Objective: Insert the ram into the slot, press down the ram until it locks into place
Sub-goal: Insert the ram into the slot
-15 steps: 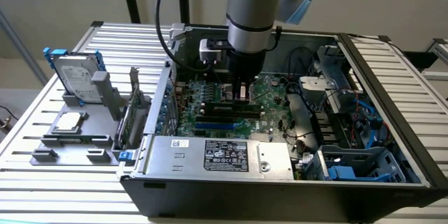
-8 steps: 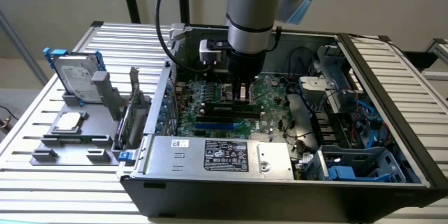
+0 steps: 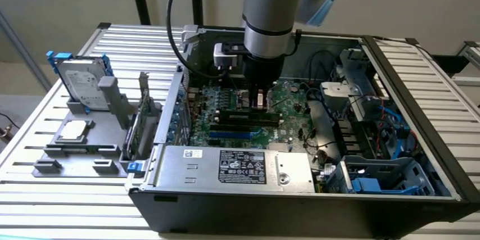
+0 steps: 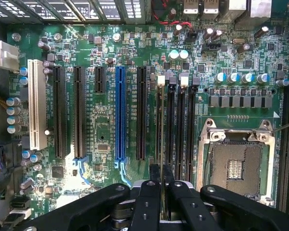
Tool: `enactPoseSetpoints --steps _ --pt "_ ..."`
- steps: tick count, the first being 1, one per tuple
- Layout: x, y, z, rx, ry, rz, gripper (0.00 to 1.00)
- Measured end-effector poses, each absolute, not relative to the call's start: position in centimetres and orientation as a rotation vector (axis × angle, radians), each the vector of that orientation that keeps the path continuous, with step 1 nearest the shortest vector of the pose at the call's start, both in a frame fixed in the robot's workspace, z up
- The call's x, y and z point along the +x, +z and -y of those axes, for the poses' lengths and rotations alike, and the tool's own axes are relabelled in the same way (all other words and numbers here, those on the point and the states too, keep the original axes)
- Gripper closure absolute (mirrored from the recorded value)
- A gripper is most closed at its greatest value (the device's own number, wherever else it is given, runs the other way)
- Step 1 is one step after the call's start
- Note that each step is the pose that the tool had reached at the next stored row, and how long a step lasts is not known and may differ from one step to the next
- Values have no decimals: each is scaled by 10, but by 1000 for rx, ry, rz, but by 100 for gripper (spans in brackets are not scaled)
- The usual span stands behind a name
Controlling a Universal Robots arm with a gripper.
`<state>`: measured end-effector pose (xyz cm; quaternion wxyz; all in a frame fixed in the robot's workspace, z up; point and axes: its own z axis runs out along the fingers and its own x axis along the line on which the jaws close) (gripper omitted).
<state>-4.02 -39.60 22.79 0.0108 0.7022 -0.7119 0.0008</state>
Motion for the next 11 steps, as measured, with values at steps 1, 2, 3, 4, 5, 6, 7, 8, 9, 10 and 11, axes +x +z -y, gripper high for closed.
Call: enactPoseSetpoints --steps 1,2,3,4,5,6,7,8,9,10,11 --pt "-40 228 396 2191 3 2221 87" --pt "-40 227 396 2191 3 2221 87" --pt "-40 227 396 2191 3 2221 87" --pt "-40 227 396 2191 3 2221 87" --pt "-40 227 396 2191 3 2221 87" --pt "-40 227 396 2191 3 2221 87" --pt "-40 227 396 2191 3 2221 87" --pt "-40 226 396 2191 3 2221 87" --pt "-40 226 396 2191 3 2221 87" --pt "-40 226 396 2191 3 2221 87" --pt "-40 226 396 2191 3 2221 87"
